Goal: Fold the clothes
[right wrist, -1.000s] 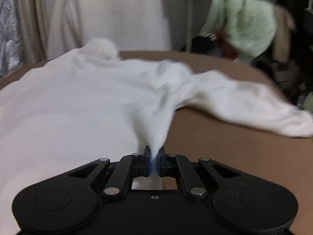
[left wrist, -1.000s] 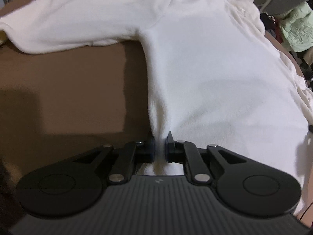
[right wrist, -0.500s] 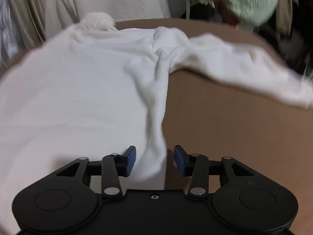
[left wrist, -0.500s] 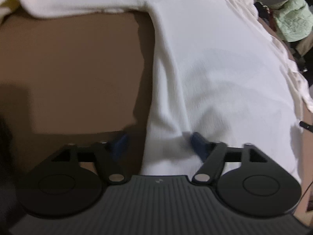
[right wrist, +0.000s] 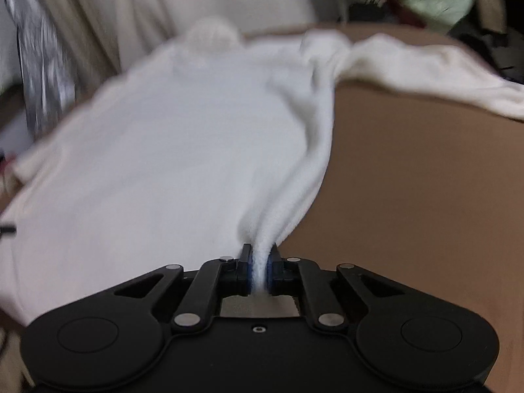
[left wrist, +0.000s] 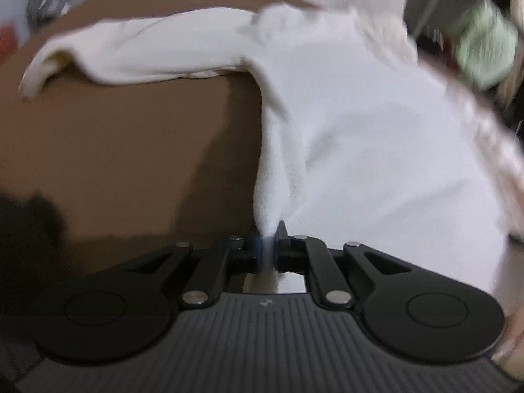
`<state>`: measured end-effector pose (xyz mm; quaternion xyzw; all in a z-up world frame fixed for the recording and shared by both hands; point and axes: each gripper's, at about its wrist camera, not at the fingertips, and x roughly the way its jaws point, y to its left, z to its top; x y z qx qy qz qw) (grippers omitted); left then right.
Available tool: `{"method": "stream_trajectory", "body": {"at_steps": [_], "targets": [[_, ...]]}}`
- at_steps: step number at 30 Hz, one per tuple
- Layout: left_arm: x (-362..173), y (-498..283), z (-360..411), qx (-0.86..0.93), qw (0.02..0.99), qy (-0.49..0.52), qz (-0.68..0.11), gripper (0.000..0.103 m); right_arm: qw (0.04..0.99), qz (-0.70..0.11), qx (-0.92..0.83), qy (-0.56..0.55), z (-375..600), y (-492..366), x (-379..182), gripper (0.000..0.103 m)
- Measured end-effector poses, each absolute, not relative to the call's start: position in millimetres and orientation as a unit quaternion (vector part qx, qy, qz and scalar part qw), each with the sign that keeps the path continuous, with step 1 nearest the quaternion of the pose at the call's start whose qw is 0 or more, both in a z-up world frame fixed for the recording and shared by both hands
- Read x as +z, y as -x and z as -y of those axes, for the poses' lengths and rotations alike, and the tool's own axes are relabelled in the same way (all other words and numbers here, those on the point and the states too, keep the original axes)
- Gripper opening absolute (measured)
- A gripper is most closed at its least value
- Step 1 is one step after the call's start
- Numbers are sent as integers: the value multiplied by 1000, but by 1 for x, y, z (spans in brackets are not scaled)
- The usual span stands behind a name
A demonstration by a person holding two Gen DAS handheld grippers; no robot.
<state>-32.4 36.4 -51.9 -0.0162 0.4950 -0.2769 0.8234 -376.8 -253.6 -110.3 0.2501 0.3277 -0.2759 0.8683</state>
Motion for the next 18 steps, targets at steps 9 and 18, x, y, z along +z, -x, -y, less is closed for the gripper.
{"method": "stream_trajectory", "body": {"at_steps": [9, 18], "targets": [[-82, 24, -32, -232, 795, -26, -560, 10, 850, -377, -305, -207, 236, 394, -138, 4], [-56, 37, -36, -193, 828, -54, -524, 31, 809, -418, -386, -146, 239, 395, -113, 44]]}}
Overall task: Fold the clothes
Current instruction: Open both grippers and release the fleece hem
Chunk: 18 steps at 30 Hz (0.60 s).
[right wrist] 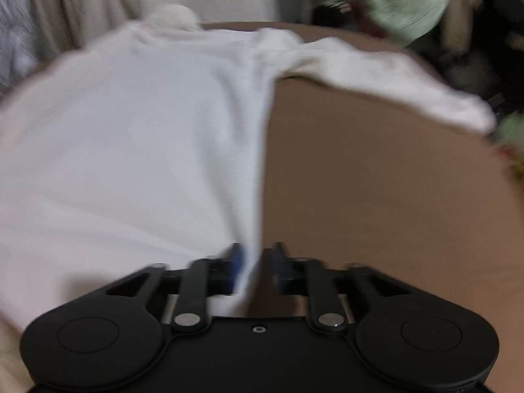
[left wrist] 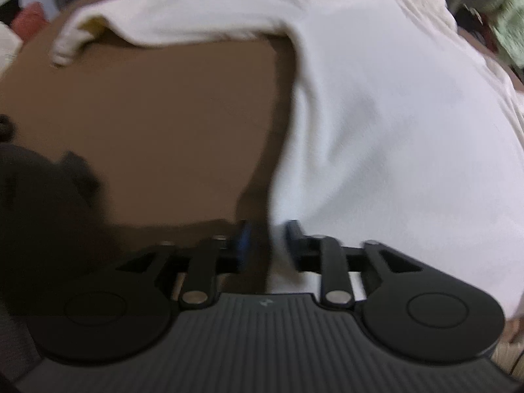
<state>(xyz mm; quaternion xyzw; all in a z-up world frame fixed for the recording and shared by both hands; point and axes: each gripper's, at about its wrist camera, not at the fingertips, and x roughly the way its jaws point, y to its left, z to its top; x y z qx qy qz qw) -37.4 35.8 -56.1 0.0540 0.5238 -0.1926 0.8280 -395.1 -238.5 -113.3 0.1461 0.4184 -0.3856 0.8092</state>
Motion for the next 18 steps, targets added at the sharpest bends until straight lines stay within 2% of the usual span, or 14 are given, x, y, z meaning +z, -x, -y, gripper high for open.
{"method": "stream_trajectory", "body": {"at_steps": [4, 5, 7, 11, 15, 18], "targets": [[-50, 32, -47, -186, 837, -16, -515, 32, 807, -402, -410, -138, 246, 388, -88, 44], [-48, 32, -51, -192, 837, -6, -513, 33, 817, -390, -400, -144, 247, 382, -81, 45], [-47, 31, -52, -203, 836, 12, -510, 46, 836, -365, -379, -156, 249, 369, -66, 46], [-53, 26, -37, -193, 836, 12, -513, 48, 871, -333, -302, -196, 258, 320, -57, 47], [-55, 12, -35, -178, 832, 15, -525, 49, 886, -359, -230, -181, 249, 255, -70, 47], [-38, -21, -42, -188, 826, 90, -524, 50, 893, -393, -156, -155, 236, 198, -63, 47]]}}
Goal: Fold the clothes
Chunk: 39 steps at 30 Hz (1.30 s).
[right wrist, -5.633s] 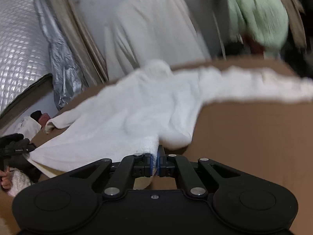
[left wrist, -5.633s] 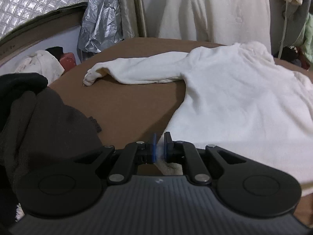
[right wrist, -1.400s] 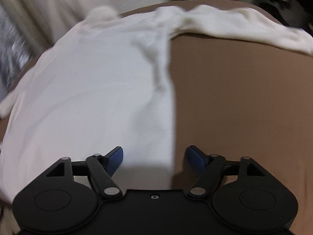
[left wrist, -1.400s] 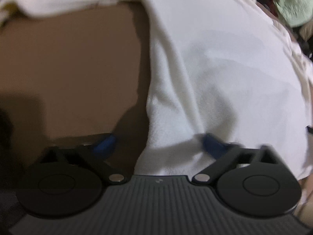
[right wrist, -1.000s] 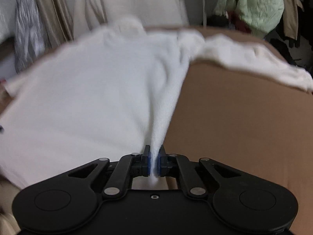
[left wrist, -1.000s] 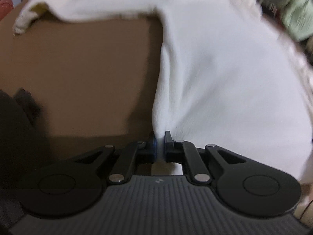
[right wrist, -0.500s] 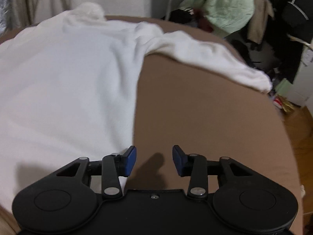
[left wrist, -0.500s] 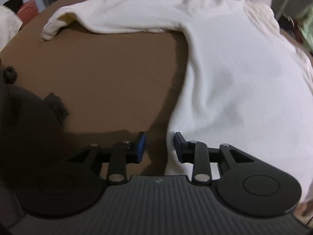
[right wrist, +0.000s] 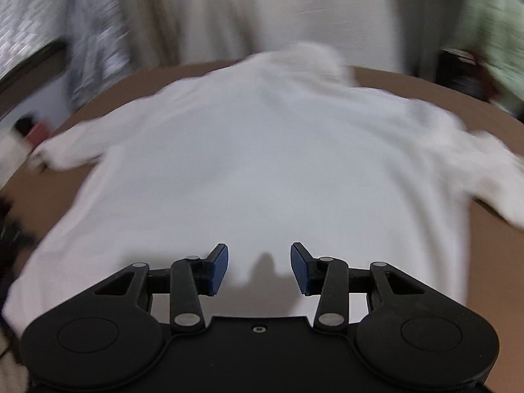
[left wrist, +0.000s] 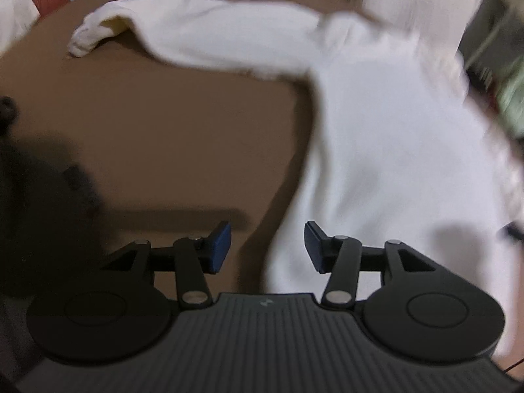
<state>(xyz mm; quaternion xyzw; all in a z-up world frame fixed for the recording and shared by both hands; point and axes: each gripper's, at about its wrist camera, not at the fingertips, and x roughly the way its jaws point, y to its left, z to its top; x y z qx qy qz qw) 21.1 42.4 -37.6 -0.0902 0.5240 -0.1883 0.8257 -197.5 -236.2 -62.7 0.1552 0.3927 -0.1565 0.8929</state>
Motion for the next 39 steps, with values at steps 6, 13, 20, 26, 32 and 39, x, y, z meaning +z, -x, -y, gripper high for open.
{"method": "stream_trajectory", "body": {"at_steps": [6, 13, 20, 26, 32, 39], "targets": [[13, -110, -46, -118, 851, 172, -482, 60, 895, -444, -24, -35, 205, 77, 15, 51], [-12, -163, -95, -36, 856, 274, -438, 68, 833, -526, 28, 169, 197, -36, 29, 69], [-75, -199, -128, -14, 861, 273, -430, 68, 868, -491, -3, 82, 248, -96, -9, 69], [-95, -230, -139, -22, 864, 292, -410, 82, 887, -455, -14, 80, 267, -150, -32, 69], [-122, -250, -161, -28, 849, 343, -401, 95, 890, -443, -3, 107, 258, -211, -63, 84], [-128, -262, -179, -16, 858, 341, -382, 7, 878, -469, -23, 93, 257, -234, -117, 11]]}}
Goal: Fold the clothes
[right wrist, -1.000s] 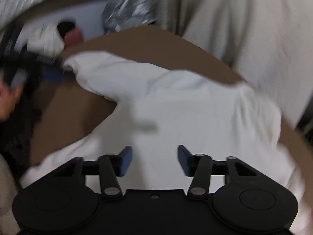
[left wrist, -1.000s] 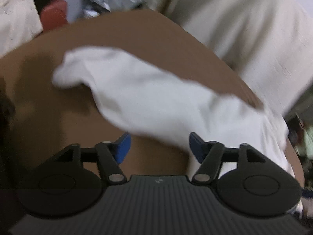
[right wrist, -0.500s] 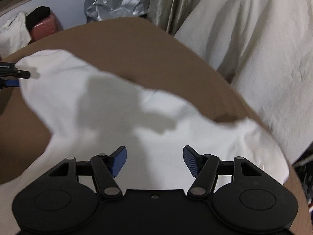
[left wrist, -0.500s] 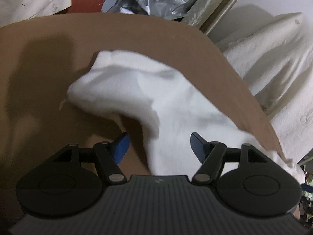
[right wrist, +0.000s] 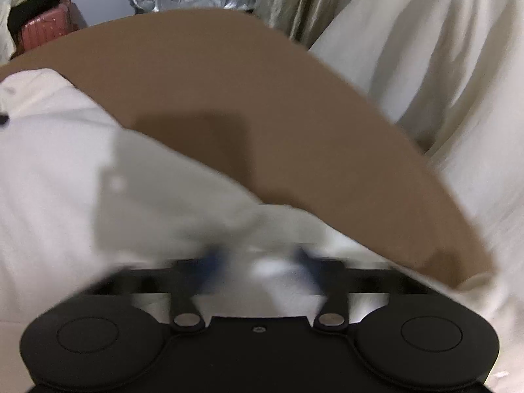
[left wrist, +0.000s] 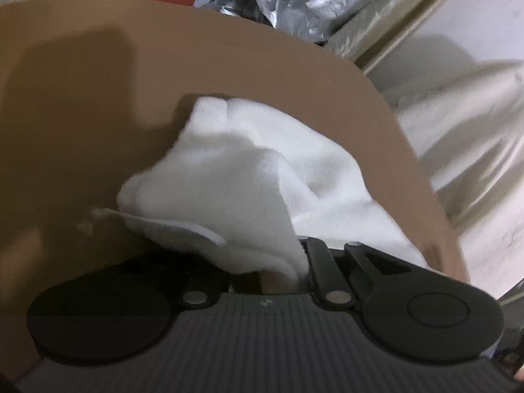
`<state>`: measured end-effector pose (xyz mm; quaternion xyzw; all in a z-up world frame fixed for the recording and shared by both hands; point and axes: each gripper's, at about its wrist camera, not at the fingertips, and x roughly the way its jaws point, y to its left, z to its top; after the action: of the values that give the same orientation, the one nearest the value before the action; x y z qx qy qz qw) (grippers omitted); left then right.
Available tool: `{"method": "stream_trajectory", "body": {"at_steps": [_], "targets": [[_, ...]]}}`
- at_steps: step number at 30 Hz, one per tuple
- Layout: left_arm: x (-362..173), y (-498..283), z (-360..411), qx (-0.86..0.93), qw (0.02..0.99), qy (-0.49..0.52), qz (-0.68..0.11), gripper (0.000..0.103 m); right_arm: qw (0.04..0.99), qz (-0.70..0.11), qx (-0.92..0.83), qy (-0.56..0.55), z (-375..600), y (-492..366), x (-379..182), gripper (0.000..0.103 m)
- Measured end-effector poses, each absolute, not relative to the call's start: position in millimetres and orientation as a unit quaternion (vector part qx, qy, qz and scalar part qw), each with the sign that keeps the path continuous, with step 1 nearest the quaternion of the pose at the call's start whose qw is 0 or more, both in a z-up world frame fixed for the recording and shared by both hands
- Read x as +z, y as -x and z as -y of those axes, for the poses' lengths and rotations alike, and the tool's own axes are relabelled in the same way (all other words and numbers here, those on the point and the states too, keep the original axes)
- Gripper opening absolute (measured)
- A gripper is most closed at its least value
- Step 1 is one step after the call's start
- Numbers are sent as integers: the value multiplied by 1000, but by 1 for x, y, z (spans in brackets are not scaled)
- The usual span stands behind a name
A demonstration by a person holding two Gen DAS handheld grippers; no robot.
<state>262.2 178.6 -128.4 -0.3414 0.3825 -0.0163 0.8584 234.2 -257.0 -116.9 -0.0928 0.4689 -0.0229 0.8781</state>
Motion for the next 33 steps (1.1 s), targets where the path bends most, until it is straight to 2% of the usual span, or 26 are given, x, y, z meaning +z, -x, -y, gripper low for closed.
{"method": "stream_trajectory", "body": {"at_steps": [1, 4, 6, 8, 9, 10, 13, 17, 20, 21, 25, 28, 33], "targets": [[-122, -259, -179, -11, 867, 337, -368, 7, 888, -447, -42, 94, 255, -232, -113, 9], [-92, -253, -157, -4, 919, 229, -321, 8, 914, -388, -84, 87, 250, -227, -98, 8], [-87, -251, -141, 2, 934, 174, -313, 8, 909, -398, -107, 64, 253, -231, -100, 10], [-96, -252, -140, 4, 931, 169, -324, 8, 902, -405, -129, 73, 248, -227, -100, 22], [-102, -252, -141, 4, 928, 173, -330, 8, 901, -402, -142, 83, 245, -223, -98, 42], [-106, -252, -142, 3, 925, 179, -335, 8, 899, -399, -155, 92, 242, -219, -95, 56], [-114, -252, -146, -1, 920, 192, -343, 9, 908, -372, -188, 38, 247, -189, -70, 70], [-116, -247, -127, 9, 928, 140, -344, 9, 895, -385, -214, -67, 273, -152, -51, 70], [-112, -242, -113, 12, 934, 105, -343, 9, 883, -398, -241, -64, 284, -127, -51, 70], [-104, -237, -112, -1, 933, 120, -339, 5, 882, -397, -247, -64, 287, -116, -50, 70], [-70, -212, -103, -59, 931, 166, -320, 5, 881, -389, -245, -106, 299, -67, -51, 70], [-51, -187, -68, -105, 938, 144, -297, 5, 889, -383, -211, -137, 294, -34, -62, 70], [-16, -143, 5, -210, 937, 122, -249, 5, 907, -373, -158, -116, 281, 8, -82, 70]]}}
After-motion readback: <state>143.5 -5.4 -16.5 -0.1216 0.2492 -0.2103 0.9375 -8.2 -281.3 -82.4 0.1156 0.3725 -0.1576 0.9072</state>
